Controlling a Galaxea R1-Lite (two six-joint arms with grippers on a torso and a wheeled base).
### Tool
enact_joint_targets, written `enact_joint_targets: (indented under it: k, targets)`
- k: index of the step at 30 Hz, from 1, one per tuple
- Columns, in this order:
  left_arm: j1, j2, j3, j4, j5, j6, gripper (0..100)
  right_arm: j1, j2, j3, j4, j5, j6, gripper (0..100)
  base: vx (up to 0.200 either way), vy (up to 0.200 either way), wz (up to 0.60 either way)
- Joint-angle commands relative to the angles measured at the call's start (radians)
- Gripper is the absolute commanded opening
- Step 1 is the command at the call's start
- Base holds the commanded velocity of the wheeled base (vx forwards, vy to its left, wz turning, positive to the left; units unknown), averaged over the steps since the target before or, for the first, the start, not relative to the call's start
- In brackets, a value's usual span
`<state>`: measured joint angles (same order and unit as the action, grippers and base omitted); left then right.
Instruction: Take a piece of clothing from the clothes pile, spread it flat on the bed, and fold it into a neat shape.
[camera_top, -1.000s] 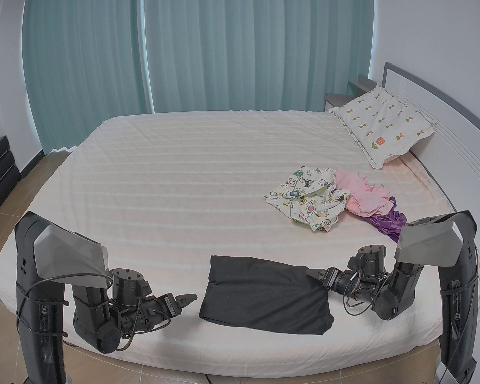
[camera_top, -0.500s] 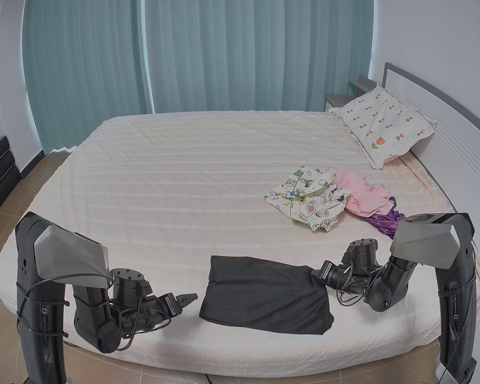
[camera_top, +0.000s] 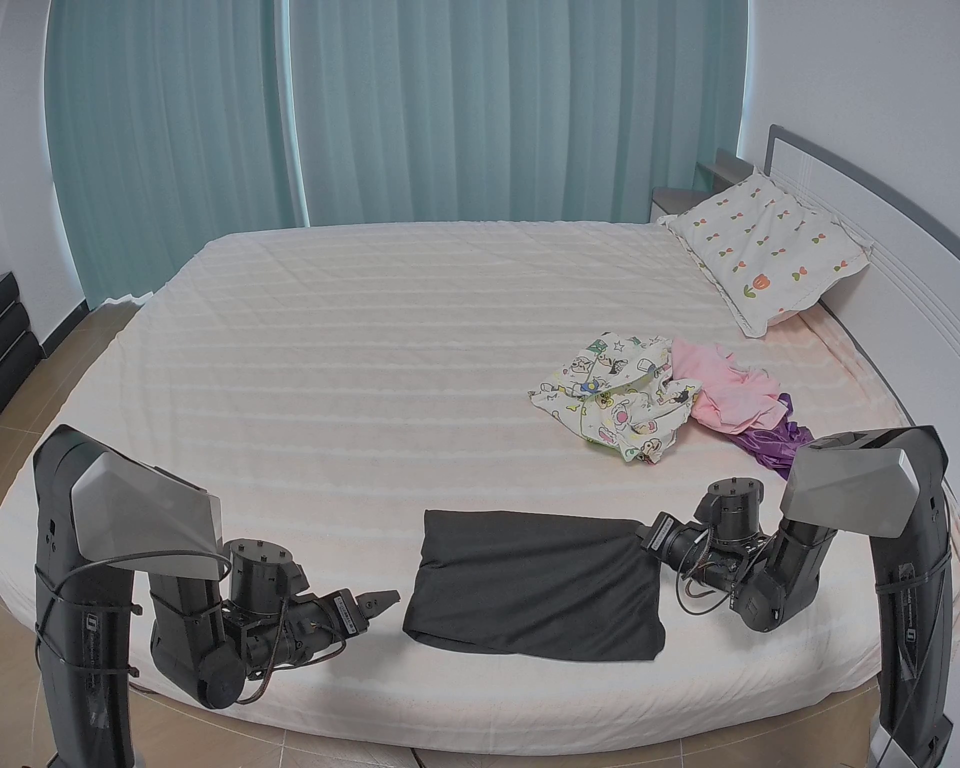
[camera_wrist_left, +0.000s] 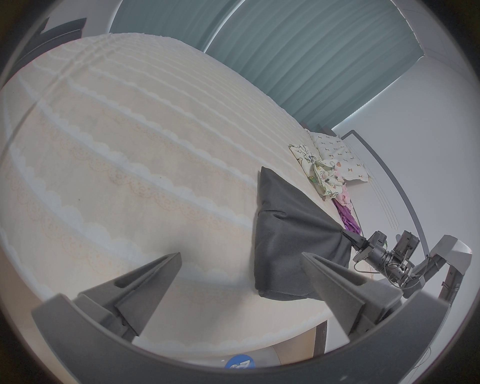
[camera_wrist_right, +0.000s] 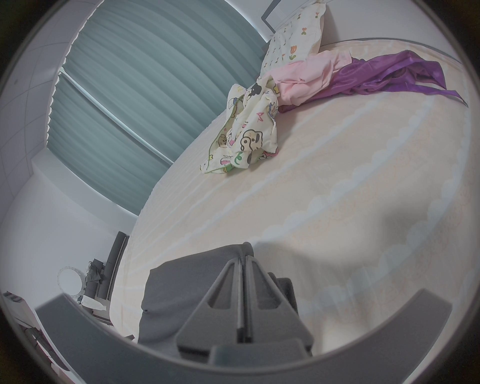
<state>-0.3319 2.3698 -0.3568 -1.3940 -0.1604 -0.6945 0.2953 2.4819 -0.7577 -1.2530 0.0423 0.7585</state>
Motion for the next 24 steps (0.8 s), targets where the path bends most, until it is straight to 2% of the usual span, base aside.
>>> enact_joint_targets:
  k: [1,2,3,9,11,14,15,24]
  targets:
    - [-0.016,0.003,-0.002,0.0,0.001,0.0,100,0.007,0.005,0.003,0.007,0.001,-0.007,0,0.0,0.0,0.0]
    - [-0.018,0.003,-0.002,0.0,0.001,0.0,100,0.007,0.005,0.003,0.007,0.002,-0.007,0,0.0,0.0,0.0]
    - [-0.027,0.002,-0.008,0.0,0.001,0.0,100,0.007,0.005,0.004,0.007,0.001,-0.007,100,0.0,0.0,0.0]
    - [-0.096,0.028,-0.05,-0.006,0.013,0.007,100,-0.002,-0.006,0.008,-0.003,-0.001,-0.008,100,0.0,0.0,0.0]
    - [-0.121,0.049,-0.076,-0.006,0.053,0.012,100,-0.005,-0.009,0.008,-0.005,-0.002,-0.008,100,0.0,0.0,0.0]
    - [-0.16,0.101,-0.148,-0.003,0.156,0.018,100,-0.013,-0.021,0.009,-0.005,-0.001,-0.008,100,0.0,0.0,0.0]
    - [-0.168,0.108,-0.151,-0.003,0.165,0.018,100,-0.015,-0.023,0.009,-0.005,-0.001,-0.008,100,0.0,0.0,0.0]
    - [-0.187,0.117,-0.163,-0.002,0.17,0.026,100,-0.016,-0.023,0.008,-0.006,-0.001,-0.007,100,0.0,0.0,0.0]
